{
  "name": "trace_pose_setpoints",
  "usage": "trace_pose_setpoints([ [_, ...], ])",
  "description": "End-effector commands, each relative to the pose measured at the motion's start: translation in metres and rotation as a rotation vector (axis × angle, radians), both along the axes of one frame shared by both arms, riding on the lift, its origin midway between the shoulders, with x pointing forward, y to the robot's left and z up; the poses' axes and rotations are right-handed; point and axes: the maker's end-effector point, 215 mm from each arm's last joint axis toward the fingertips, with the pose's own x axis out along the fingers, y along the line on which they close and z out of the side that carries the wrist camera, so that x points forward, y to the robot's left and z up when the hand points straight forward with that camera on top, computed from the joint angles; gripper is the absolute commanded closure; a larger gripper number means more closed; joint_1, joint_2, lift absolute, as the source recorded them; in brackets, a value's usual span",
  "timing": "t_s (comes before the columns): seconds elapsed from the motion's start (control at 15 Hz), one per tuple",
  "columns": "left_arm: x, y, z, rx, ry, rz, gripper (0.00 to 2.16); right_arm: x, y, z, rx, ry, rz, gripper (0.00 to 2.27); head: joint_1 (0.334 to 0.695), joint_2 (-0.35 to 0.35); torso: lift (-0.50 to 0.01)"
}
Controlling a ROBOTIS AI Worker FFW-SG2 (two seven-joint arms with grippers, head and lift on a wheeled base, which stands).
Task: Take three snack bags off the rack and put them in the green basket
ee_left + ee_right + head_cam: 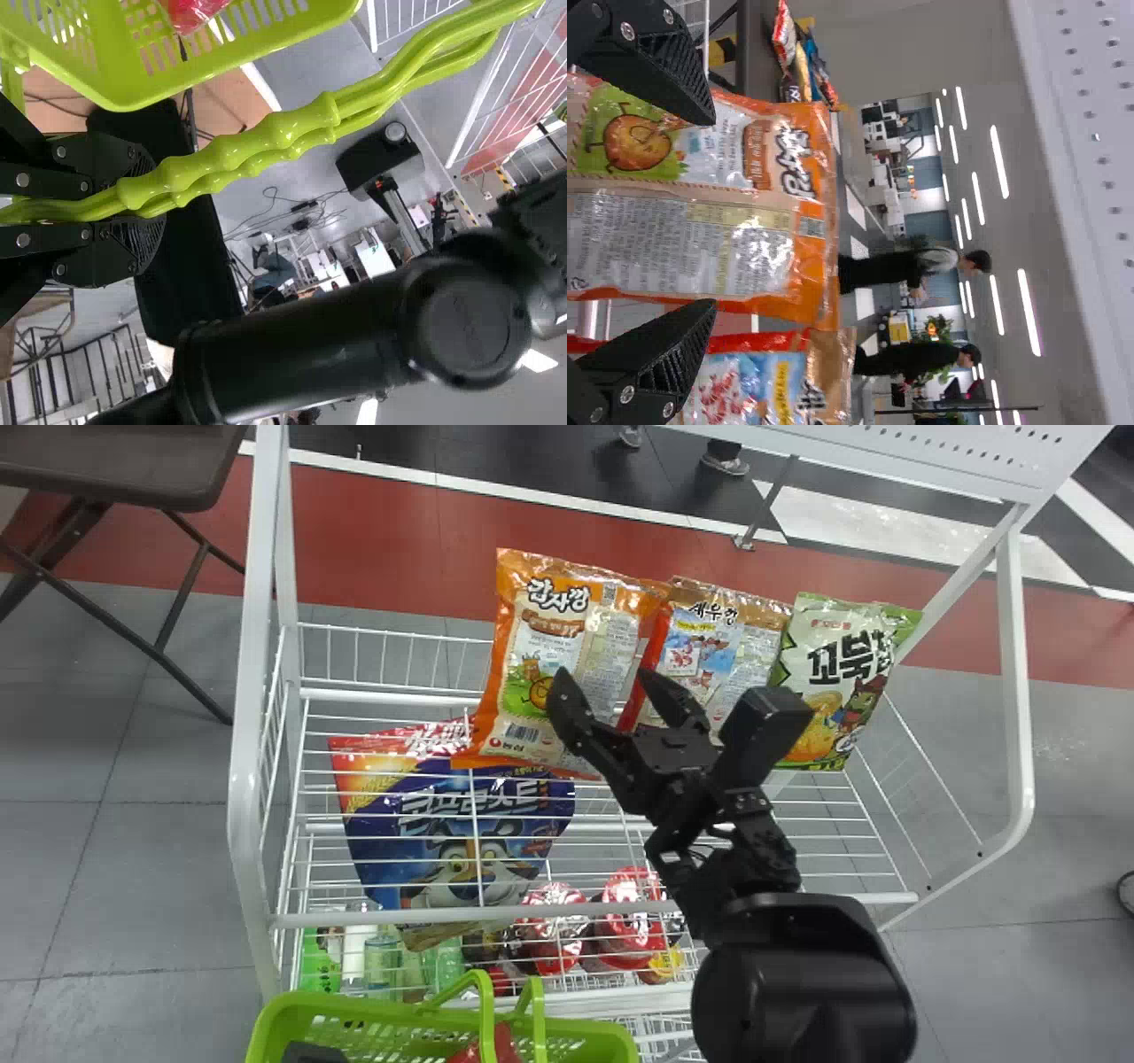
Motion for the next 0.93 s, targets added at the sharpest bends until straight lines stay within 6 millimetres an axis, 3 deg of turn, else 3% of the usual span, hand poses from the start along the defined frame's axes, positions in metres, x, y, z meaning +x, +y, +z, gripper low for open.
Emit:
trace_pose_setpoints([
  [0.0, 0.0, 0.0, 0.0, -0.001, 0.0, 0.001, 1.47, 0.011, 0.001, -0.014, 0.013, 0.023, 0.005, 0.09, 0.695, -0.35, -0.026],
  [0.07, 0.001, 0.001, 0.0, -0.001, 0.0, 0.001, 1.47, 0.013, 0.004, -0.014, 0.016, 0.026, 0.016, 0.16, 0.695, -0.35, -0.026],
  [0.2, 0.001, 0.003, 0.0, -0.006, 0.004, 0.003, 1.47, 0.013, 0.018, -0.013, 0.024, 0.029, 0.065, 1.0, 0.695, -0.35, -0.026],
  [0.27, 0.001, 0.003, 0.0, -0.004, 0.003, 0.003, 1.47, 0.013, 0.025, -0.017, 0.028, 0.048, 0.088, 1.64, 0.695, -0.35, -0.026],
  [0.33, 0.001, 0.003, 0.0, -0.004, 0.003, 0.001, 1.47, 0.012, 0.03, -0.022, 0.035, 0.071, 0.111, 2.03, 0.695, -0.35, -0.026],
  [0.47, 0.001, 0.004, 0.0, -0.003, 0.003, 0.002, 1.47, 0.011, 0.034, -0.016, 0.037, 0.062, 0.132, 2.19, 0.695, -0.35, -0.026],
  [0.67, 0.001, 0.004, -0.001, -0.001, 0.002, 0.002, 1.47, 0.003, 0.03, -0.014, 0.04, 0.058, 0.134, 2.22, 0.695, -0.35, -0.026],
  [0.87, 0.002, 0.005, -0.001, 0.003, -0.001, 0.004, 1.47, -0.022, 0.032, 0.014, 0.043, 0.029, 0.166, 2.22, 0.695, -0.35, -0.026],
])
